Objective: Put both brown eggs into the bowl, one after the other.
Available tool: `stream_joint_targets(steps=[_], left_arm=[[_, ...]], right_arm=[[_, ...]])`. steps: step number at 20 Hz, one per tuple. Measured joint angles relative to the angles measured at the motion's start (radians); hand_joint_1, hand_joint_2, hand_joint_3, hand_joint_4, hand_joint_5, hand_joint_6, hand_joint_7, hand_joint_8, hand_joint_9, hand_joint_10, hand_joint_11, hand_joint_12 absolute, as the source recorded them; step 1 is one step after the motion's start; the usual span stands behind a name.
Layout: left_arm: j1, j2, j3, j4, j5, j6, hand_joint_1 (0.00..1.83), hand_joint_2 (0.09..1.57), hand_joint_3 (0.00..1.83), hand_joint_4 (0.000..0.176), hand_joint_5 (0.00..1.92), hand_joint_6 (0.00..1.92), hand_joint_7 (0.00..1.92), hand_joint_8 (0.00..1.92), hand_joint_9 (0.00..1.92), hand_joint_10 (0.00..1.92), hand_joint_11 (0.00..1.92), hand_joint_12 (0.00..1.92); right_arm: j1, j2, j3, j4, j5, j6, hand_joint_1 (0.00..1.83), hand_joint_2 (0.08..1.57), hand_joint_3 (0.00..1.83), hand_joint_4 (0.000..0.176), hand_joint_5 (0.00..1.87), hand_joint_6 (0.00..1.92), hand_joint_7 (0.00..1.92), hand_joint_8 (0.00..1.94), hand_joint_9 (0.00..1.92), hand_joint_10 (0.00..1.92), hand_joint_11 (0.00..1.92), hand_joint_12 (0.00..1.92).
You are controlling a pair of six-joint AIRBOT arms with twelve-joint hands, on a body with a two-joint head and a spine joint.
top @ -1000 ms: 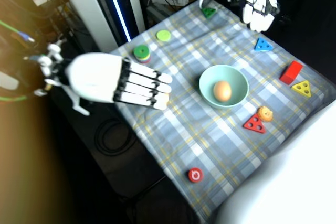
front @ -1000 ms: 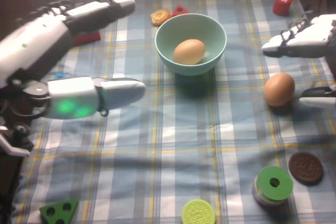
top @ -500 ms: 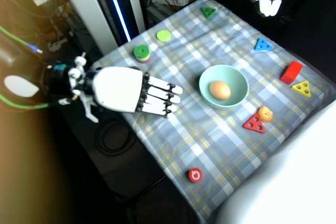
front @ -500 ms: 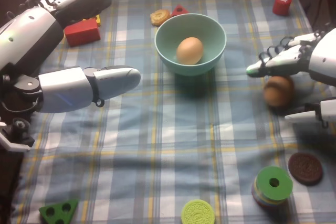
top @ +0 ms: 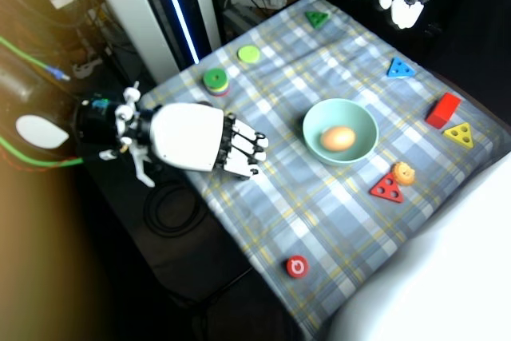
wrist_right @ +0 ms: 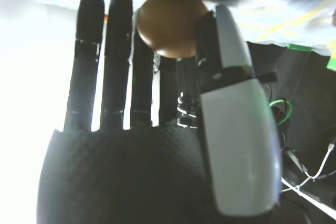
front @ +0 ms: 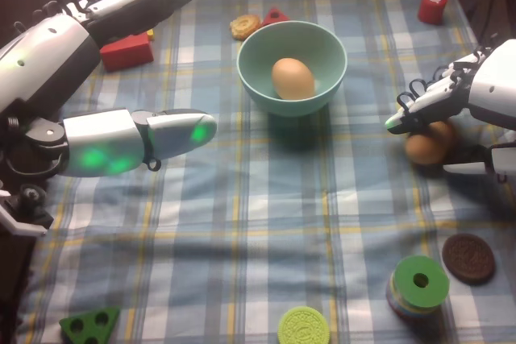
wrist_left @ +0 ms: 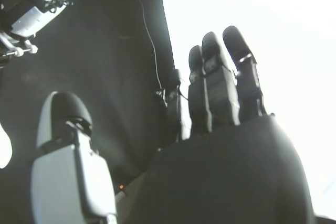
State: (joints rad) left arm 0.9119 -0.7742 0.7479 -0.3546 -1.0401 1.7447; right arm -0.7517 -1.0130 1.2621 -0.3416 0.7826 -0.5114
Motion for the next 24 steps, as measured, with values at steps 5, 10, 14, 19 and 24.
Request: stream_joint_targets(steps=[5,10,14,19,24], left_arm=[[0.0,0.0,0.0,-0.005,0.001,0.0,0.64,0.92,0.0,0.133,0.34,0.01,0.35,0.01,0.36,0.01,0.0,0.88],[0.0,0.0,0.0,-0.005,0.001,0.0,0.61,0.92,0.0,0.146,0.34,0.0,0.37,0.0,0.41,0.01,0.0,0.94],[0.002,0.0,0.0,-0.015,0.003,0.0,0.61,0.94,0.0,0.143,0.33,0.0,0.31,0.0,0.35,0.0,0.0,0.77],[0.002,0.0,0.004,-0.012,0.019,0.0,0.0,1.16,0.0,0.143,0.33,0.0,0.32,0.0,0.35,0.0,0.0,0.68],[0.002,-0.003,0.013,-0.018,0.023,-0.003,0.0,1.13,0.0,0.131,0.36,0.0,0.33,0.0,0.35,0.0,0.0,0.64]], right_arm=[[0.0,-0.007,0.007,0.0,0.008,0.002,1.25,1.15,0.0,0.0,0.94,0.82,0.92,1.31,0.94,0.85,0.79,1.24],[0.066,-0.014,0.013,-0.005,-0.008,-0.002,1.22,1.15,0.0,0.0,0.9,0.97,0.94,1.21,0.96,0.85,0.8,1.28],[0.123,-0.029,0.019,0.076,0.088,-0.061,1.25,1.15,0.0,0.0,0.98,0.73,0.89,1.39,0.88,1.18,0.75,1.5],[0.228,-0.096,0.052,0.084,0.117,-0.084,1.25,1.11,0.0,0.0,1.05,0.7,0.98,1.19,1.01,0.92,1.01,1.18],[0.263,-0.163,0.088,0.07,0.088,-0.09,1.37,1.1,0.0,0.0,1.05,0.81,1.03,0.95,0.87,1.2,0.49,1.36]])
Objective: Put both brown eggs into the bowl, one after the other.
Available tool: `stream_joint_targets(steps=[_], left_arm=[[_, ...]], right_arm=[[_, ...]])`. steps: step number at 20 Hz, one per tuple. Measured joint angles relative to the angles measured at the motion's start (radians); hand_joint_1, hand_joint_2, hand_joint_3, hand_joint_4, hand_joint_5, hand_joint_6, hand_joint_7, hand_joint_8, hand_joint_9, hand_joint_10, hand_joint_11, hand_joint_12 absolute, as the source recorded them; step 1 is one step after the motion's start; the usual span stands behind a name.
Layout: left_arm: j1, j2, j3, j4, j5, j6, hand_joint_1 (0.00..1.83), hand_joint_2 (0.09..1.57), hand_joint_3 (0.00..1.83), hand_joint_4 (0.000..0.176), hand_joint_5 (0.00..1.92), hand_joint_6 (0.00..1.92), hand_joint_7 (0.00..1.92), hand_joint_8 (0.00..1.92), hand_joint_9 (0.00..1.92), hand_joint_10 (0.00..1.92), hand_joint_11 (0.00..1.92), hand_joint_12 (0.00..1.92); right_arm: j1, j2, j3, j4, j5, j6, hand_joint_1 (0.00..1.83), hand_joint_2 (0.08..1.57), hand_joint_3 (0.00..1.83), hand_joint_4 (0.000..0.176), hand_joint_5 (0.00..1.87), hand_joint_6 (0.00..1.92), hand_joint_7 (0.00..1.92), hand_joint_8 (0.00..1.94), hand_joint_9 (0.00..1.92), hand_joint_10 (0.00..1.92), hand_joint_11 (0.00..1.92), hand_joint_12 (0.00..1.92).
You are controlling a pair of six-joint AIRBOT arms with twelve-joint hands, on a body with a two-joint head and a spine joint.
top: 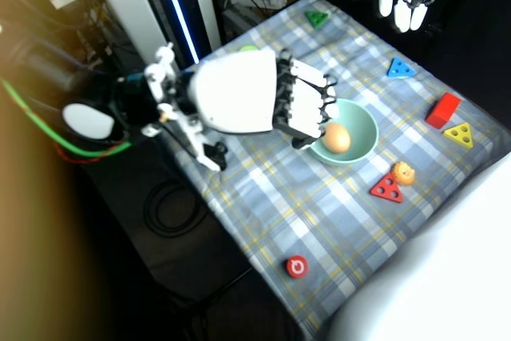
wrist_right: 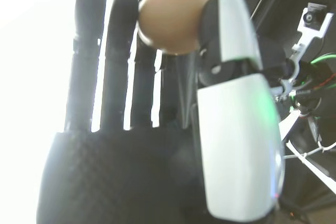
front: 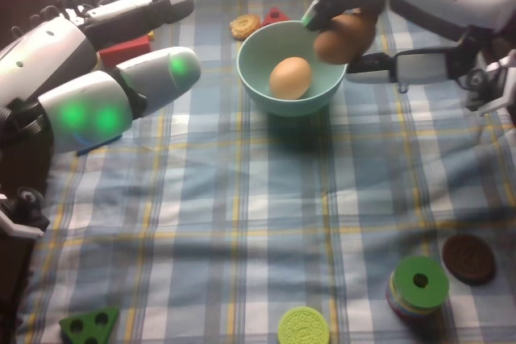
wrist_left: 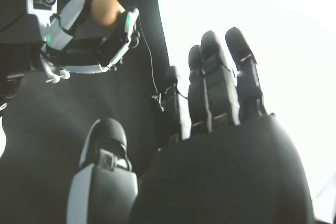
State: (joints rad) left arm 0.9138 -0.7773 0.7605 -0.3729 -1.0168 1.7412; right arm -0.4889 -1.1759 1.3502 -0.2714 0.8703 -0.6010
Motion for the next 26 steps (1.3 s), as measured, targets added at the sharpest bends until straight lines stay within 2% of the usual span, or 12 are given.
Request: stream_joint_targets(steps=[3,5,6,8,9,11,12,13,15,18,25,26], left_arm=[[-0.006,-0.001,0.0,0.006,0.005,0.0,0.0,1.14,0.0,0.14,0.36,0.0,0.34,0.0,0.38,0.01,0.0,0.66],[-0.007,-0.006,0.002,0.005,0.011,0.0,0.0,1.14,0.0,0.132,0.37,0.0,0.35,0.0,0.38,0.0,0.0,0.71],[-0.007,-0.006,0.002,0.007,0.015,0.0,0.0,1.15,0.0,0.138,0.36,0.0,0.34,0.0,0.38,0.0,0.0,0.71],[-0.013,-0.008,0.004,0.014,0.018,0.0,0.0,1.16,0.01,0.144,0.36,0.0,0.36,0.0,0.39,0.0,0.0,0.74],[-0.013,-0.008,0.004,0.014,0.018,0.0,0.0,1.16,0.0,0.156,0.36,0.0,0.36,0.0,0.38,0.0,0.0,0.76],[-0.012,-0.008,0.004,0.014,0.022,0.0,0.0,1.18,0.01,0.159,0.36,0.0,0.34,0.0,0.36,0.0,0.0,0.71],[-0.012,-0.008,0.004,0.015,0.022,0.0,0.0,1.19,0.0,0.16,0.35,0.0,0.33,0.0,0.35,0.0,0.0,0.67],[-0.012,-0.008,0.004,0.015,0.021,0.0,0.0,1.19,0.0,0.167,0.34,0.0,0.33,0.0,0.35,0.0,0.0,0.66],[-0.012,-0.008,0.004,0.015,0.022,0.0,0.0,1.21,0.01,0.166,0.33,0.0,0.32,0.0,0.35,0.0,0.0,0.69],[-0.012,-0.008,0.004,0.015,0.021,0.0,0.0,1.22,0.0,0.14,0.35,0.0,0.35,0.0,0.38,0.01,0.0,0.64],[0.01,0.008,0.004,0.029,-0.009,-0.103,0.06,1.16,0.0,0.147,0.28,0.0,0.31,0.0,0.27,0.0,0.0,0.66],[0.019,0.019,0.005,0.04,-0.034,-0.155,0.1,1.14,0.0,0.105,0.27,0.0,0.27,0.0,0.21,0.0,0.0,0.56]], right_arm=[[0.013,-0.028,0.011,-0.013,-0.013,0.0,1.36,1.12,0.0,0.0,1.08,0.81,0.99,0.97,0.76,1.32,0.29,1.4],[0.017,-0.036,0.015,-0.039,-0.04,0.0,1.22,1.11,0.0,0.013,1.05,0.89,0.94,1.02,0.71,0.62,0.02,1.35],[0.017,-0.041,0.019,-0.041,-0.047,0.0,1.22,1.12,0.0,0.015,1.04,0.9,0.91,1.08,0.7,0.54,0.0,1.43],[0.017,-0.048,0.024,-0.045,-0.067,-0.005,1.2,1.14,0.0,0.027,0.97,1.02,0.89,1.1,0.8,0.51,0.31,1.4],[0.017,-0.05,0.023,-0.047,-0.071,-0.006,1.19,1.17,0.0,0.008,0.92,1.14,0.83,1.15,0.76,0.41,0.3,1.29],[0.017,-0.05,0.023,-0.05,-0.076,-0.009,1.19,1.18,0.0,0.022,0.83,1.17,0.87,1.19,0.86,0.32,0.36,1.29],[0.017,-0.05,0.023,-0.051,-0.076,-0.01,1.22,1.11,0.0,0.009,0.7,0.46,0.74,0.57,0.84,0.33,0.46,1.27],[0.017,-0.049,0.023,-0.051,-0.076,-0.011,1.21,1.09,0.0,0.02,0.7,0.13,0.73,0.29,0.79,0.33,0.45,1.28],[0.017,-0.049,0.023,-0.043,-0.077,-0.011,1.21,1.07,0.0,0.084,0.59,0.01,0.63,0.03,0.67,0.24,0.3,1.22],[0.017,-0.049,0.023,-0.023,-0.076,-0.011,1.28,1.04,0.0,0.106,0.53,0.0,0.57,0.0,0.7,0.05,0.25,1.11],[0.001,0.009,-0.043,-0.004,-0.027,-0.011,1.21,1.11,0.0,0.01,0.6,0.0,0.59,0.01,0.61,0.0,0.15,1.17],[-0.031,0.041,-0.063,0.037,0.037,-0.011,1.15,1.13,0.0,0.0,0.58,0.0,0.6,0.0,0.59,0.0,0.1,1.1]])
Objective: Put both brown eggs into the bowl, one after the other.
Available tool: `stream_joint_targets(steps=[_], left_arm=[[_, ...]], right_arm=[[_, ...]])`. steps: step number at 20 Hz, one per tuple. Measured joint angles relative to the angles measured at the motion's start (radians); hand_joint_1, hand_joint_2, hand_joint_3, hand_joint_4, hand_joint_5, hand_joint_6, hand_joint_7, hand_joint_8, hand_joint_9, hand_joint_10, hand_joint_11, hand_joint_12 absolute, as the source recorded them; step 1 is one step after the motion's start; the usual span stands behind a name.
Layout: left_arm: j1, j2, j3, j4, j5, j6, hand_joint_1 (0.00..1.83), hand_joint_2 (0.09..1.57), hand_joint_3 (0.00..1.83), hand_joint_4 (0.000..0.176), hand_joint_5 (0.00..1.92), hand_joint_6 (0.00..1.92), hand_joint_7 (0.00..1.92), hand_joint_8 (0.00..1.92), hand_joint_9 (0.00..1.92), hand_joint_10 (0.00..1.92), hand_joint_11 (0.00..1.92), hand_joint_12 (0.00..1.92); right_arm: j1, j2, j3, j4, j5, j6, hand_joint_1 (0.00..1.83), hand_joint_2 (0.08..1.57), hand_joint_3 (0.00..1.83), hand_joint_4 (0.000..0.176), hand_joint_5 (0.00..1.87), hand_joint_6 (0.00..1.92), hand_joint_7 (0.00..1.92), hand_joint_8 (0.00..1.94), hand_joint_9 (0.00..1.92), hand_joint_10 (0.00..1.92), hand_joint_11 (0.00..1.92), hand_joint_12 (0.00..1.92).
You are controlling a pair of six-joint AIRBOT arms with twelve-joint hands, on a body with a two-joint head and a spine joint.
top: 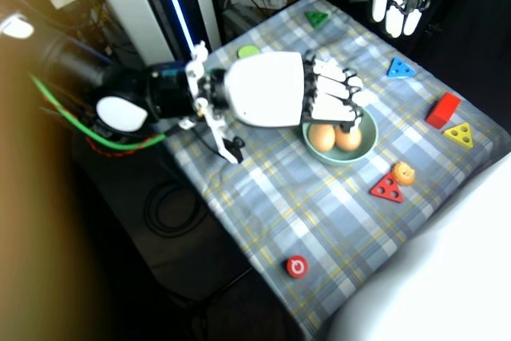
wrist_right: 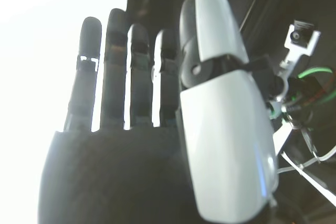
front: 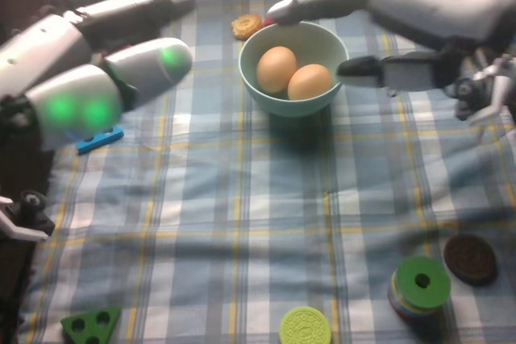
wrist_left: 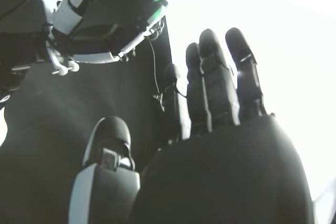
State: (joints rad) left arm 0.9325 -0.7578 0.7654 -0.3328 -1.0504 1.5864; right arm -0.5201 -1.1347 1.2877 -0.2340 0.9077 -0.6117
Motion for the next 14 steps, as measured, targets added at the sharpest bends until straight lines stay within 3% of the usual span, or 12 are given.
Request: stream_joint_targets(steps=[1,3,4,5,6,8,9,10,11,12,13,14], left_arm=[[0.006,0.006,0.013,0.022,-0.028,-0.067,0.14,1.13,0.0,0.075,0.27,0.0,0.23,0.0,0.17,0.0,0.0,0.5],[0.024,0.006,0.074,0.061,-0.103,-0.312,0.05,1.11,0.0,0.078,0.08,0.0,0.02,0.0,0.01,0.0,0.0,0.14],[0.04,-0.001,0.125,0.087,-0.144,-0.483,0.15,1.03,0.0,0.079,0.02,0.0,0.0,0.0,0.0,0.0,0.0,0.03],[0.056,-0.018,0.169,0.09,-0.185,-0.626,0.6,0.96,0.0,0.157,0.01,0.0,0.0,0.0,0.0,0.0,0.0,0.0],[0.074,-0.042,0.216,0.078,-0.235,-0.777,0.8,0.93,0.0,0.172,0.0,0.0,0.0,0.0,0.0,0.0,0.0,0.0],[0.109,-0.053,0.242,0.043,-0.298,-0.874,1.01,0.93,0.0,0.176,0.0,0.0,0.0,0.0,0.01,0.0,0.01,0.0],[0.122,-0.053,0.242,0.045,-0.332,-0.888,0.94,0.92,0.0,0.176,0.0,0.0,0.0,0.0,0.01,0.0,0.03,0.01],[0.129,-0.053,0.242,0.053,-0.377,-0.915,0.86,0.88,0.0,0.155,0.0,0.0,0.0,0.0,0.04,0.01,0.09,0.04],[0.132,-0.053,0.242,0.06,-0.436,-0.94,0.79,0.83,0.0,0.17,0.0,0.0,0.02,0.0,0.11,0.01,0.15,0.09],[0.134,-0.053,0.242,0.059,-0.458,-0.948,0.79,0.83,0.0,0.17,0.0,0.0,0.02,0.0,0.11,0.01,0.15,0.09],[0.134,-0.052,0.242,0.055,-0.502,-0.966,0.77,0.93,0.0,0.111,0.02,0.0,0.02,0.0,0.1,0.0,0.12,0.1],[0.134,-0.053,0.242,0.057,-0.53,-0.983,0.59,1.04,0.01,0.0,0.0,0.0,0.06,0.0,0.13,0.0,0.13,0.11]], right_arm=[[-0.034,0.027,-0.014,0.032,0.04,0.0,1.08,1.15,0.0,0.003,0.55,0.0,0.59,0.0,0.55,0.0,0.1,1.0],[-0.111,0.081,-0.04,0.129,0.137,-0.005,0.91,1.18,0.0,0.0,0.49,0.0,0.55,0.0,0.57,0.0,0.22,0.77],[-0.145,0.106,-0.054,0.169,0.186,-0.005,0.89,1.18,0.0,0.016,0.44,0.0,0.48,0.0,0.5,0.0,0.19,0.73],[-0.17,0.124,-0.067,0.197,0.229,-0.007,0.87,1.19,0.0,0.018,0.41,0.0,0.46,0.0,0.5,0.0,0.26,0.66],[-0.196,0.138,-0.08,0.227,0.286,-0.007,0.9,1.2,0.0,0.001,0.4,0.0,0.46,0.0,0.5,0.0,0.24,0.63],[-0.23,0.148,-0.101,0.254,0.373,-0.007,0.89,1.22,0.01,0.011,0.41,0.0,0.47,0.0,0.55,0.01,0.26,0.64],[-0.251,0.151,-0.112,0.267,0.415,-0.007,0.86,1.27,0.0,0.04,0.38,0.0,0.44,0.0,0.5,0.0,0.18,0.72],[-0.279,0.158,-0.13,0.276,0.458,-0.008,0.79,1.28,0.0,0.015,0.38,0.0,0.49,0.0,0.53,0.01,0.18,0.79],[-0.312,0.169,-0.148,0.275,0.512,-0.008,0.88,1.21,0.0,0.012,0.43,0.0,0.55,0.0,0.58,0.01,0.24,0.81],[-0.322,0.174,-0.153,0.276,0.529,-0.008,0.88,1.21,0.0,0.012,0.43,0.0,0.55,0.0,0.58,0.01,0.24,0.81],[-0.335,0.182,-0.161,0.284,0.568,-0.008,0.77,1.24,0.0,0.011,0.38,0.0,0.46,0.0,0.47,0.0,0.19,0.59],[-0.348,0.186,-0.166,0.302,0.607,-0.008,0.73,1.29,0.0,0.015,0.35,0.0,0.41,0.0,0.39,0.0,0.14,0.48]])
